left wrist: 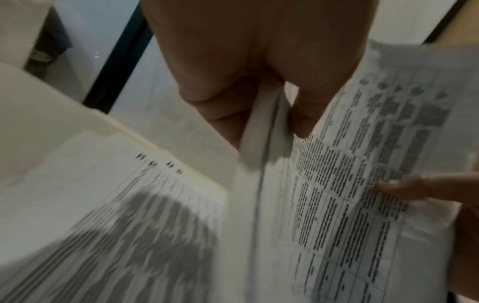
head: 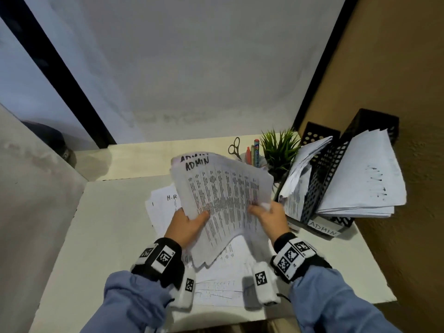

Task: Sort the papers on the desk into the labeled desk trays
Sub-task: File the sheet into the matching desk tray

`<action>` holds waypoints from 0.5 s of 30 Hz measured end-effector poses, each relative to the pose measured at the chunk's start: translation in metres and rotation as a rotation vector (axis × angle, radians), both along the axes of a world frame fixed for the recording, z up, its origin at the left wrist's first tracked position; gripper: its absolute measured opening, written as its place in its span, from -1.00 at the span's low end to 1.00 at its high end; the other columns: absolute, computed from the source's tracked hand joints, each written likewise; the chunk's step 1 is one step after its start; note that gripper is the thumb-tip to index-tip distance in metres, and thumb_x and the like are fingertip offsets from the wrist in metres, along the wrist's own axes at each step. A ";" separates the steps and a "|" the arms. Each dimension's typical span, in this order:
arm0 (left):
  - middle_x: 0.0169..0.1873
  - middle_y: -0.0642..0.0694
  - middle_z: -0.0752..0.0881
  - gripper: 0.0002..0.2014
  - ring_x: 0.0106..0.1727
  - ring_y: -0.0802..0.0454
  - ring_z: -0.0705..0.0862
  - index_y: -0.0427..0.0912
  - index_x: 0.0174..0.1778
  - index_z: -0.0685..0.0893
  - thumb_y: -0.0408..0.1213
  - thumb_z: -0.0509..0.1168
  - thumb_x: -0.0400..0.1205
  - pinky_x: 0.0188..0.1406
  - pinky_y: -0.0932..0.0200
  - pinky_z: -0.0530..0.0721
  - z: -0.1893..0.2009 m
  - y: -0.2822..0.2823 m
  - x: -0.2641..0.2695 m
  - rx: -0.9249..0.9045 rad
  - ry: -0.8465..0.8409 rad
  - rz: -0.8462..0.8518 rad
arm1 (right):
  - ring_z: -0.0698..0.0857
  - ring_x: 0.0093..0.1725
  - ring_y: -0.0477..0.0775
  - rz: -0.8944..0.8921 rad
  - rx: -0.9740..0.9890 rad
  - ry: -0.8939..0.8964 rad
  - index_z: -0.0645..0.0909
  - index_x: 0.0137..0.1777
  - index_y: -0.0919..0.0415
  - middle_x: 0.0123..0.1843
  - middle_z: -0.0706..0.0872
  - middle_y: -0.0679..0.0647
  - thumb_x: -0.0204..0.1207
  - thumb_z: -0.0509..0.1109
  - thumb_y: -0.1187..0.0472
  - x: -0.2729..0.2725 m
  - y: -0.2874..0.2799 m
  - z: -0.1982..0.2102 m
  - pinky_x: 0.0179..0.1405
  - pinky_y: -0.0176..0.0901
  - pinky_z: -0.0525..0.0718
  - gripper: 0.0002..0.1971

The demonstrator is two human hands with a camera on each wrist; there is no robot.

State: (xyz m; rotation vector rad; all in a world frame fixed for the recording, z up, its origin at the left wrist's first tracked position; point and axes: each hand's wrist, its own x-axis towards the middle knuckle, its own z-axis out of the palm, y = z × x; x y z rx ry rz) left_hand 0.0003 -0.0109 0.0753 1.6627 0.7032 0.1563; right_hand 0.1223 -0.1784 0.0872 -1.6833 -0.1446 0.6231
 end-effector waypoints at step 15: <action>-0.69 0.17 0.40 -0.65 -0.67 0.24 0.40 -0.13 -0.48 0.56 -0.41 0.27 0.65 -0.64 0.44 0.25 0.129 -0.106 0.115 0.422 -0.452 -0.160 | 0.50 0.41 0.29 -0.679 -0.417 -0.074 0.31 0.54 0.33 0.50 0.45 0.31 0.31 0.61 0.07 0.126 -0.179 0.060 0.39 0.11 0.46 -0.15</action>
